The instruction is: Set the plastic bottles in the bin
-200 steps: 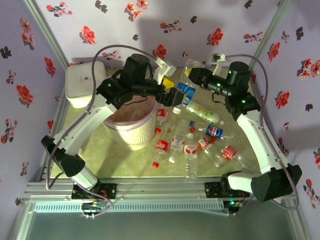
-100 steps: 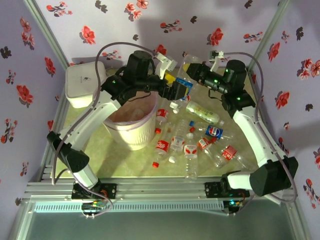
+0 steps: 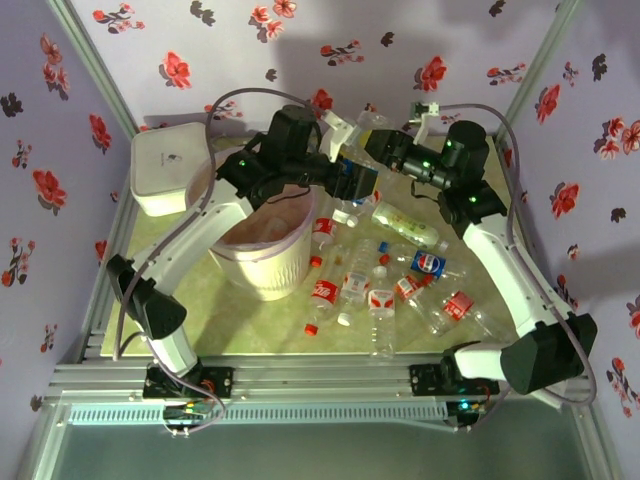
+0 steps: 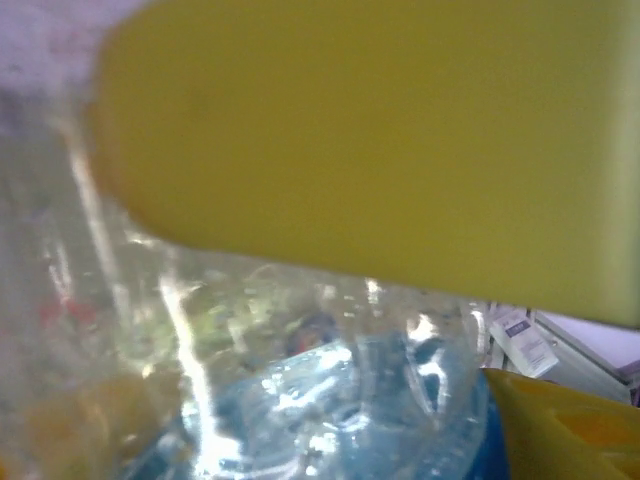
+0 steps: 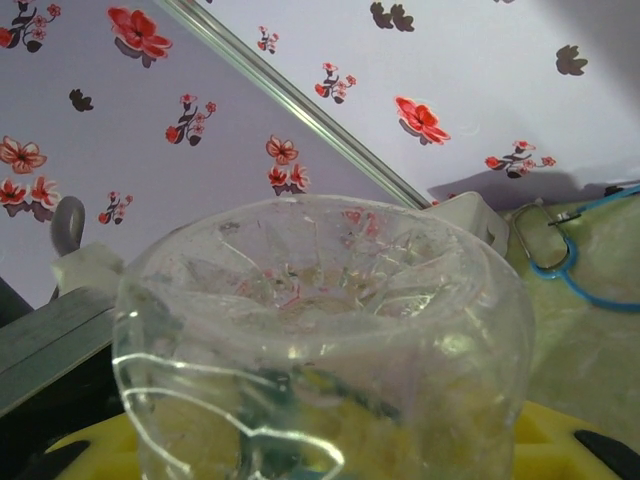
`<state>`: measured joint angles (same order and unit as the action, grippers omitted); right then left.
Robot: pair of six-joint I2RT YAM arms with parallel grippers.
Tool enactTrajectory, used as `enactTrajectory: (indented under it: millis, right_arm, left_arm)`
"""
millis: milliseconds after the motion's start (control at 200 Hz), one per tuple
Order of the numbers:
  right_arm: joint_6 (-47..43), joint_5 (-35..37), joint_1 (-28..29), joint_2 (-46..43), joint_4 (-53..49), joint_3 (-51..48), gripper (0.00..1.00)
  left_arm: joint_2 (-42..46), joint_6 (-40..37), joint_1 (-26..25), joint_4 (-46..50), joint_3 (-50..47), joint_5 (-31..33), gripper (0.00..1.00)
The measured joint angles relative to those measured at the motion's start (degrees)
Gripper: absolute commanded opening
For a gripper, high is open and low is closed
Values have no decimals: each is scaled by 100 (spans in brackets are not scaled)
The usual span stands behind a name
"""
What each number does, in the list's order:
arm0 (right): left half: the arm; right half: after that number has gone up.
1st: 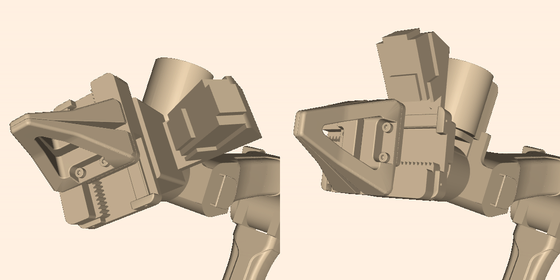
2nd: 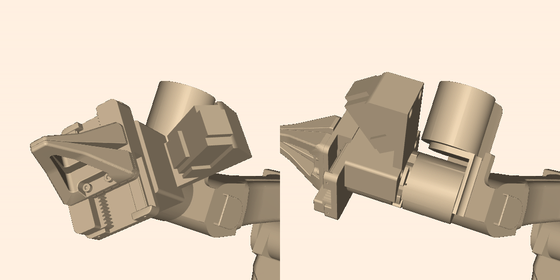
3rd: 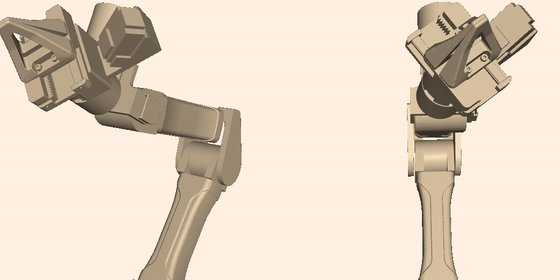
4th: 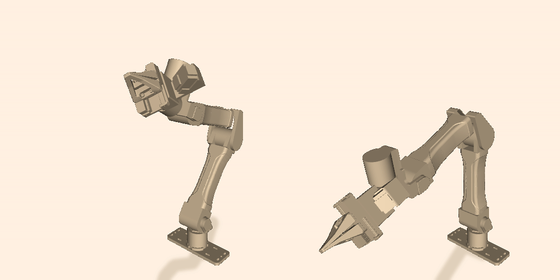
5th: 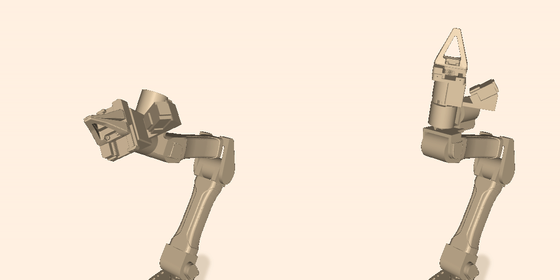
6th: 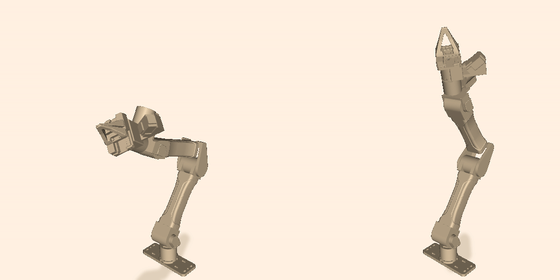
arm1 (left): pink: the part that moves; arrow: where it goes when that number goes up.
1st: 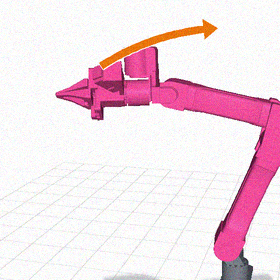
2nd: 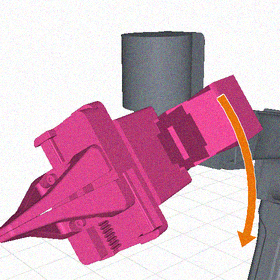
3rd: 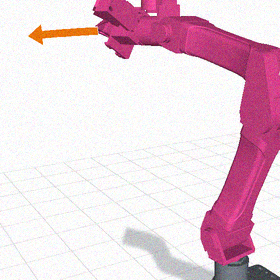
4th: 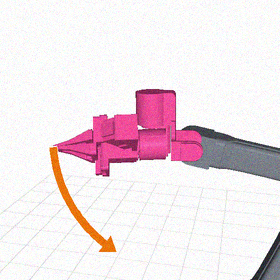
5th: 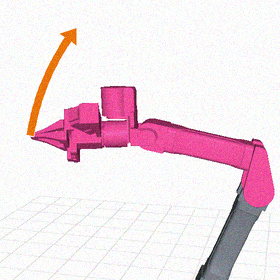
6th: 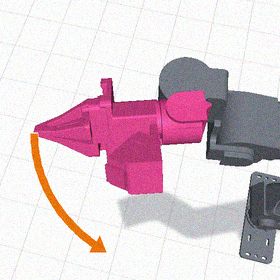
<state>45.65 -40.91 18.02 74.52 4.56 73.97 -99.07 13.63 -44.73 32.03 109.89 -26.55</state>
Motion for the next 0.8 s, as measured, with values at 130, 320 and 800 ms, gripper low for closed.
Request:
enactTrajectory:
  millis: [130,320,800]
  right_arm:
    - [-4,15,0,17,48,0,47]
    - [-131,50,0,20,-116,44,68]
    - [-1165,1290,-470,-1191,-1827,-247,99]
  left_arm:
    - [0,63,11,-2,2,2,60]
    - [0,57,13,70,0,15,59]
    - [295,-398,671,949,328,481,51]
